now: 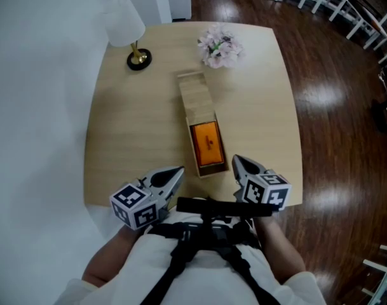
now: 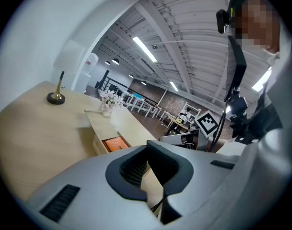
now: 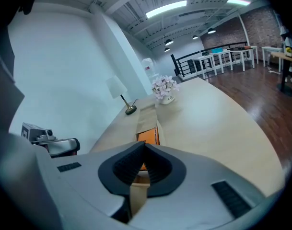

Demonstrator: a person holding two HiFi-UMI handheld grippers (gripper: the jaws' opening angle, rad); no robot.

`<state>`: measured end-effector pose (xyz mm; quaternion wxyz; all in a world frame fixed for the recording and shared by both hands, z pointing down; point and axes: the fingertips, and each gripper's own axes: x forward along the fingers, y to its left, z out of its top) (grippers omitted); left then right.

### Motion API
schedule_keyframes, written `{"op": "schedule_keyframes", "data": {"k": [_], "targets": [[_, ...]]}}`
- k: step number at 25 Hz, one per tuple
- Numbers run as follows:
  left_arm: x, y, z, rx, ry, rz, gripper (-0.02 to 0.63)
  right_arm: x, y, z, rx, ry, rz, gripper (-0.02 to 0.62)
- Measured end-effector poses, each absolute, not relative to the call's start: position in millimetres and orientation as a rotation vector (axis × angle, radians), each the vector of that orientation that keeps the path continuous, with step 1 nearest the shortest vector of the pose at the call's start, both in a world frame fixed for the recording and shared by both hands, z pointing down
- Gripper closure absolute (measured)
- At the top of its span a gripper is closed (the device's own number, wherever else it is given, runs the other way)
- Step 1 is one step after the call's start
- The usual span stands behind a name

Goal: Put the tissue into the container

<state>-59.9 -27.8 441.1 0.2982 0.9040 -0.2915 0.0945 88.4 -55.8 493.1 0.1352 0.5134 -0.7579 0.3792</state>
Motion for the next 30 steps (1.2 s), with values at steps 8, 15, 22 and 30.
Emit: {"op": "schedule_keyframes", "data": {"k": [8,15,22,30], "targets": [[-56,-27,443,2.409,-0.757,0.271,0.612,71,-50,488,1.412,-2.226,1.037,0.609],[-57,-26,442,2.416,-0.756,0.281,0.612,63,-50,484,1.376,-2.239,0.986,0.609],[-53,-26,441,2.423,-0.741,0.293,0.612,62,-50,484,1.357,-2.232,0.954,0.609],[-52,-26,441,2.425,-0.737,0.300,0.612,61,-49,483,1.352,-2.231,0.946,0.609]]}}
